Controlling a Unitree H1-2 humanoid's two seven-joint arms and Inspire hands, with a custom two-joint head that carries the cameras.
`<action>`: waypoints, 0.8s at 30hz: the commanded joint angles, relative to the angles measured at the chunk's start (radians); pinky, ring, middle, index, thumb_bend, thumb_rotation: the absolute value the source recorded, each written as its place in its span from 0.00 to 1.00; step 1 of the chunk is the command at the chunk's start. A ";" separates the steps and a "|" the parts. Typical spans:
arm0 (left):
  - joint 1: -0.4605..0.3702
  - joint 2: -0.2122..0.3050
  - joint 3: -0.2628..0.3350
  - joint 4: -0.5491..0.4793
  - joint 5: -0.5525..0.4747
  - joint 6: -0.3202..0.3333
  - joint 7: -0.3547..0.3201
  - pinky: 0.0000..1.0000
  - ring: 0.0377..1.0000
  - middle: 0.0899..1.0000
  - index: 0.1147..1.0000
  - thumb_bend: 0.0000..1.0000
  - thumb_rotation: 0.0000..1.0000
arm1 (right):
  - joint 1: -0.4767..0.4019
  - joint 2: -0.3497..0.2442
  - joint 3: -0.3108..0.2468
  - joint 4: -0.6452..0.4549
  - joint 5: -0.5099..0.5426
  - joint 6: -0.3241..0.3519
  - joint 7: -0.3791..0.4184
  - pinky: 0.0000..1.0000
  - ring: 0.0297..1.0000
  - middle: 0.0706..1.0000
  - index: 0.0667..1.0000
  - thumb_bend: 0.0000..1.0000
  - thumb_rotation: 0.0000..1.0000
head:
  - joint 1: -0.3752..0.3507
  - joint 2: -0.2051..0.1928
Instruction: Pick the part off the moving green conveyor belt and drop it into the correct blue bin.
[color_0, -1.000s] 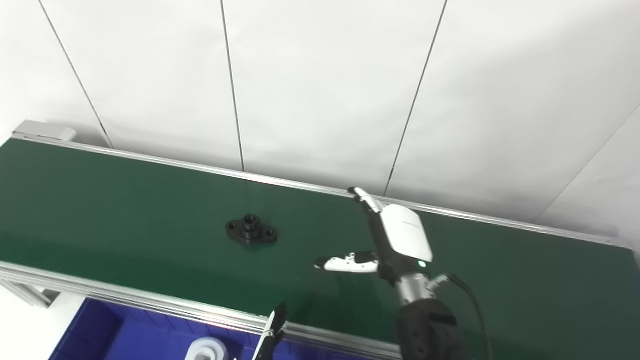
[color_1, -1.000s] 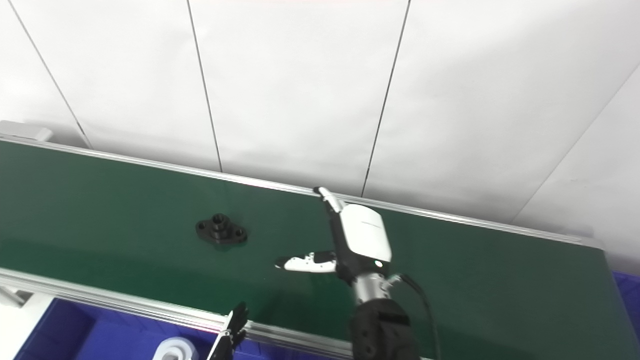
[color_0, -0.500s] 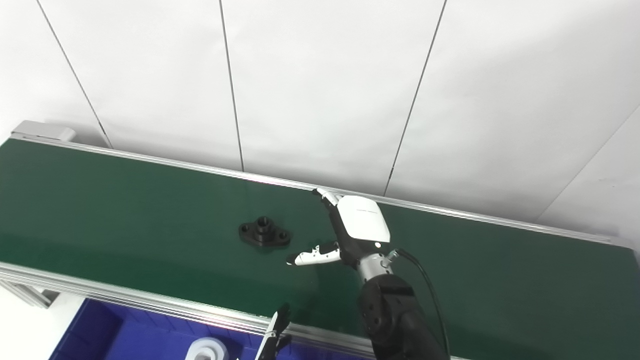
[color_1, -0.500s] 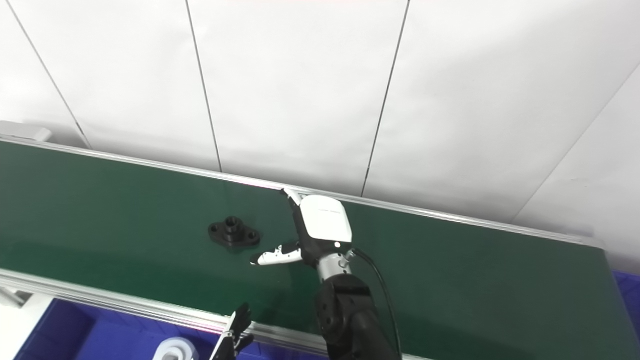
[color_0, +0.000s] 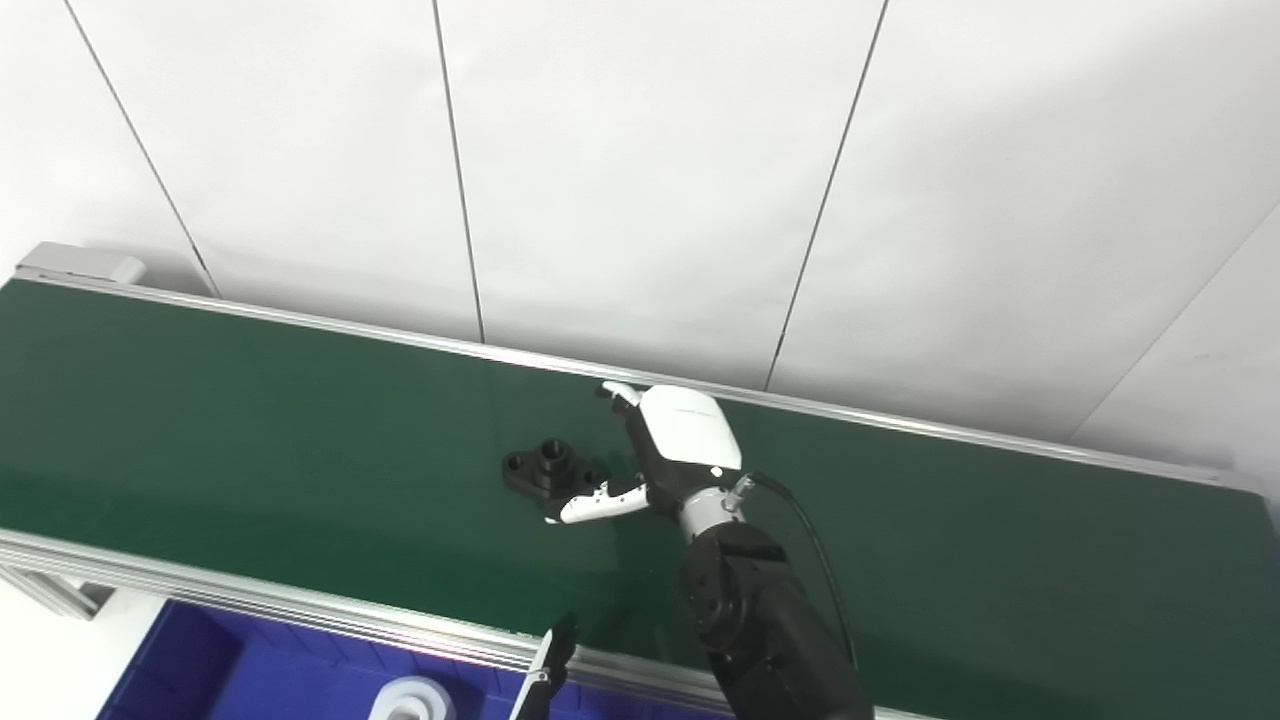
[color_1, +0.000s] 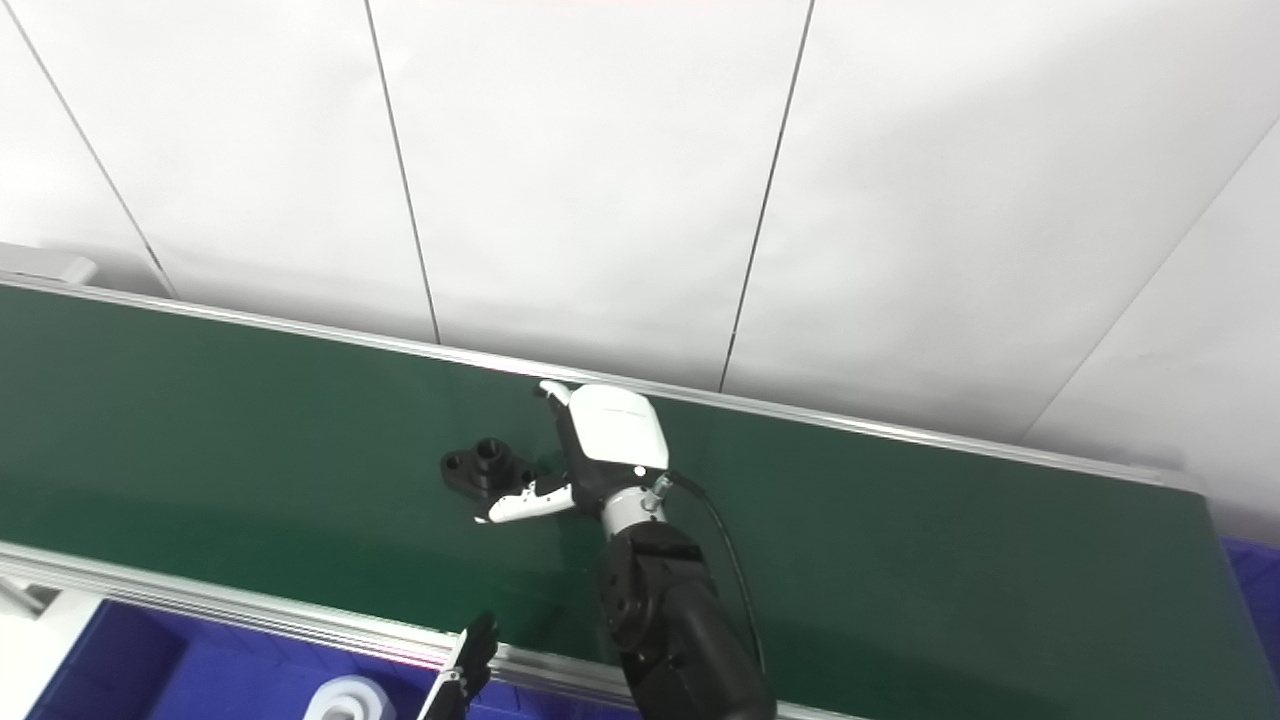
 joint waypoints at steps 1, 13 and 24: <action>0.036 -0.065 -0.064 -0.028 0.018 -0.032 -0.002 0.99 1.00 1.00 1.00 0.94 1.00 | -0.045 0.026 0.009 -0.011 0.006 0.012 -0.018 0.56 0.68 0.77 0.83 0.92 0.54 | 0.001 0.000; 0.074 -0.071 -0.096 -0.078 0.015 -0.005 -0.014 0.97 1.00 1.00 1.00 0.94 1.00 | -0.035 0.037 0.065 0.122 0.043 -0.043 -0.109 0.21 0.25 0.33 0.60 0.62 0.25 | 0.035 0.028; 0.076 -0.067 -0.095 -0.103 0.029 0.001 -0.015 0.96 1.00 1.00 1.00 0.89 1.00 | -0.013 -0.031 0.233 0.222 -0.075 0.015 -0.187 0.06 0.09 0.15 0.45 0.52 0.11 | 0.024 0.053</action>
